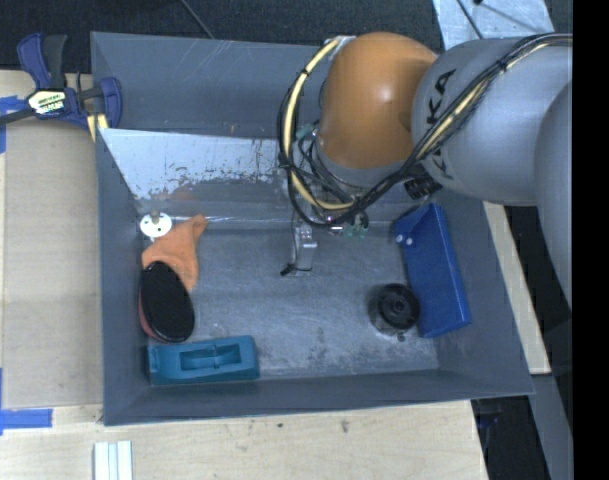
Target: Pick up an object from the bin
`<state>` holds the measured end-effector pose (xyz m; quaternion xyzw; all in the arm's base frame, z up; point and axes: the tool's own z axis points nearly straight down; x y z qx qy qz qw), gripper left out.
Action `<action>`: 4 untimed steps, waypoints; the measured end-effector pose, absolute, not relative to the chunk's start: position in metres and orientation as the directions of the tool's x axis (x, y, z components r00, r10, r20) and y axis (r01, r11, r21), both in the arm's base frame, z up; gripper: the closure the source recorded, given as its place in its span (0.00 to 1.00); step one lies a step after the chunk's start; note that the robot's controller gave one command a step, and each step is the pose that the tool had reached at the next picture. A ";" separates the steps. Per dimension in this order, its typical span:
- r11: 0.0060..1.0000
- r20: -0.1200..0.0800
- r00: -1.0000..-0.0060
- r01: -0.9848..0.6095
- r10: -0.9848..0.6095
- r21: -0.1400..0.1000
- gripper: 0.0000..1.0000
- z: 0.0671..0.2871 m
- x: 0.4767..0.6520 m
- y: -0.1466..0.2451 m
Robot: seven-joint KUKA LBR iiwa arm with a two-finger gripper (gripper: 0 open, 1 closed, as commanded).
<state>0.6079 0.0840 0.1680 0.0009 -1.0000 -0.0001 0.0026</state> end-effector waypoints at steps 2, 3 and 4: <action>0.989 -0.005 -0.989 -0.149 -0.149 0.000 0.00 0.117 0.613 0.134; 0.984 -0.006 -0.984 -0.178 -0.178 0.003 0.00 0.121 0.621 0.191; 0.999 -0.005 -0.999 -0.050 -0.050 0.001 0.00 0.119 0.625 0.206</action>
Offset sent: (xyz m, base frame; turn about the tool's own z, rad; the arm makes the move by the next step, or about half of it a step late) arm 0.0054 0.0912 -0.0980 -0.2652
